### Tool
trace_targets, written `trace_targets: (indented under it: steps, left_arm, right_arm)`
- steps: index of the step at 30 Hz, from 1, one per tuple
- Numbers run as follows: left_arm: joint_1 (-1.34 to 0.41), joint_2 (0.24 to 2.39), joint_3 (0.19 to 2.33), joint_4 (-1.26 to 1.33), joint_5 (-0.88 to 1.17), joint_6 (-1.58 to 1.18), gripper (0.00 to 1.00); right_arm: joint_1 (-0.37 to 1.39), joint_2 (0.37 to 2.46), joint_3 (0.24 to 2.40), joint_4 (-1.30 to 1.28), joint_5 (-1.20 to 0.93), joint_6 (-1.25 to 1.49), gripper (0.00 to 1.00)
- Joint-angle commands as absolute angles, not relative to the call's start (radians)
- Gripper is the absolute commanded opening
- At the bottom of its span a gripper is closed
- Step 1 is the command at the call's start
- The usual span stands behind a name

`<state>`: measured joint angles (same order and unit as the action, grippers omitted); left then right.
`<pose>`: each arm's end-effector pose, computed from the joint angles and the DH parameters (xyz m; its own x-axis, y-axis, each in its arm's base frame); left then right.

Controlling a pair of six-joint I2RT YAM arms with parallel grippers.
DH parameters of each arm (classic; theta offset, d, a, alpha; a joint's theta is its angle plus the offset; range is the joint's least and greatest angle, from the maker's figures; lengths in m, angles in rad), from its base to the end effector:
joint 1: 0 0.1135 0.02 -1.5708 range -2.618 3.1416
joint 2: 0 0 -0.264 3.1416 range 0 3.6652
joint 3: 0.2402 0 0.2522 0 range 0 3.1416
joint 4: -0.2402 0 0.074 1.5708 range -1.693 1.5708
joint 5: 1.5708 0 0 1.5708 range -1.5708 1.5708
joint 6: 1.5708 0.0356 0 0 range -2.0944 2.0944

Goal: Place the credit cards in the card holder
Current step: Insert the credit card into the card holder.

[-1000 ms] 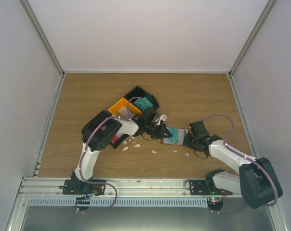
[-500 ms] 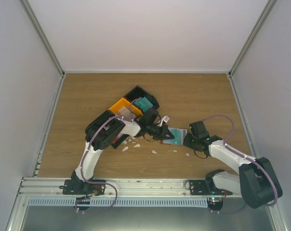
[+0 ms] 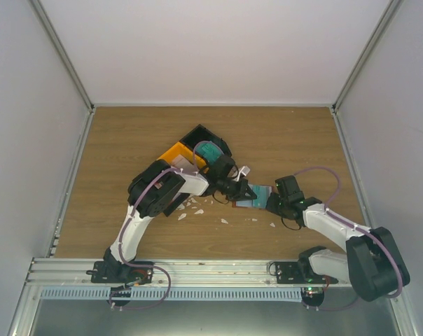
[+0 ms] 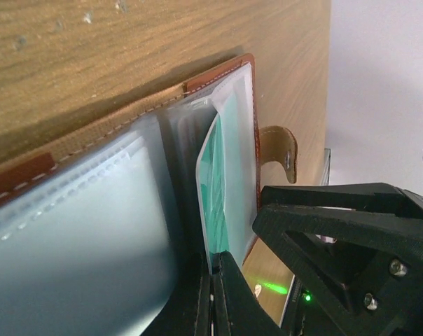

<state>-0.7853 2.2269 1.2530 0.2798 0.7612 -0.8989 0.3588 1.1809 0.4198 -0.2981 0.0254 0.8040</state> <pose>0.2974 -0.3320 0.0900 -0.9757 0.1742 -0.1331 0.1980 0.4393 -0.8762 0.1801 0.0666 0.1366 -0.8109 0.4648 -0.3556 0.3525 0.8730 0.3372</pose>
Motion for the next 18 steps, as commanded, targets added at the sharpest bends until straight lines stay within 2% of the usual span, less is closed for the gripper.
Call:
trace_targets:
  steps: [1,6,10,18]
  left_arm:
    - [-0.799,2.27,1.275,0.218,0.685,-0.892,0.0]
    - [-0.806,2.285,1.301,0.209,0.692,-0.9,0.0]
    - [-0.816,2.29,1.326,0.179,0.686,-0.88,0.0]
    - [-0.823,2.294,1.336,0.166,0.698,-0.861,0.0]
  right_arm:
    - [0.358,1.202,0.387,-0.316,0.004,0.808,0.25]
    - [0.357,1.2,0.385,-0.309,0.003,0.804,0.25]
    - [0.358,1.188,0.384,-0.323,0.021,0.818,0.13]
    - [0.36,1.179,0.382,-0.315,0.004,0.816,0.14]
